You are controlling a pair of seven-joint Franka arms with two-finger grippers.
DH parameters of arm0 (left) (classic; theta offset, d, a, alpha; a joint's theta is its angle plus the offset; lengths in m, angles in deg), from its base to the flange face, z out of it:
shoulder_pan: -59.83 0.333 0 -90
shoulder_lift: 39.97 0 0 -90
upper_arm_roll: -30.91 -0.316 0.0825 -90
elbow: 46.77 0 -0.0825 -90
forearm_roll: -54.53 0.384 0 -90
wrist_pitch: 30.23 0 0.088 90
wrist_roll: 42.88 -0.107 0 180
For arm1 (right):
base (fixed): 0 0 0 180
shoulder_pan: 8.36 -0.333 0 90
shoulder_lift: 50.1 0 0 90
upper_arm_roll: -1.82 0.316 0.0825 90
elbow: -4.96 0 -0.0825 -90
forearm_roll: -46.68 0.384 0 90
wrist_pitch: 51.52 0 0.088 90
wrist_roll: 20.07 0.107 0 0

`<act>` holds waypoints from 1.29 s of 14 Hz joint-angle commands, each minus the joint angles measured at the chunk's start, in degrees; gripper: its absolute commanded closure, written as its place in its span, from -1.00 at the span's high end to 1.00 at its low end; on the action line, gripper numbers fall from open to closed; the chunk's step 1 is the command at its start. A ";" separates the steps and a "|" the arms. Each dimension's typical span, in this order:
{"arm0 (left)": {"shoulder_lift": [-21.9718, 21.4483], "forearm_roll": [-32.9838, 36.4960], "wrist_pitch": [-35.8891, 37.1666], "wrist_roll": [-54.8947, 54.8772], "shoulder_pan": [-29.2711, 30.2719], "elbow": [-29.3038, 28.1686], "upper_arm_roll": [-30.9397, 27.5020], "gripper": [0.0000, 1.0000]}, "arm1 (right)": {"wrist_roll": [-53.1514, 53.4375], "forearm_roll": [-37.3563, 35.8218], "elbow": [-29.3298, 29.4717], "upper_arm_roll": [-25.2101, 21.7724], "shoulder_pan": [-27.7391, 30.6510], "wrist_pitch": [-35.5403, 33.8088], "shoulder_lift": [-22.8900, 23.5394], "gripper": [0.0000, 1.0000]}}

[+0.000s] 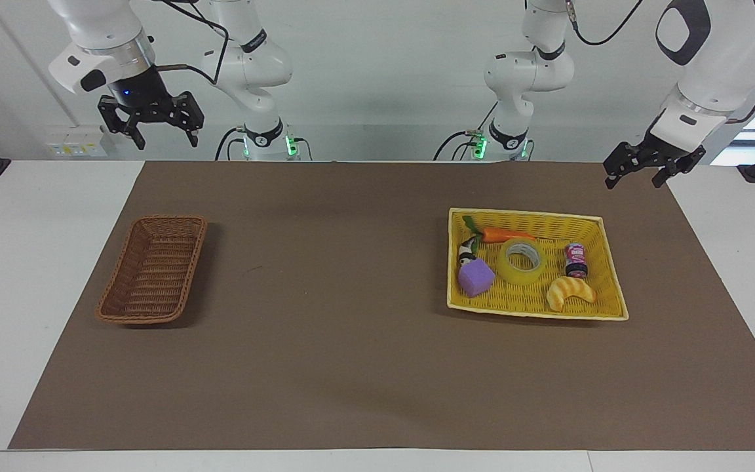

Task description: Move tape to another basket

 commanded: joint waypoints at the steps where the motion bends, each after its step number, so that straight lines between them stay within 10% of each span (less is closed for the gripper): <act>1: -0.48 0.70 -0.18 -0.35 0.25 -0.72 0.05 1.00 | 1.50 3.73 -0.28 0.15 0.88 1.74 -0.51 1.00; 18: -0.40 0.70 -0.44 -0.35 0.25 -0.64 0.05 1.00 | 2.84 3.66 -3.71 0.41 -0.69 4.75 -1.04 1.00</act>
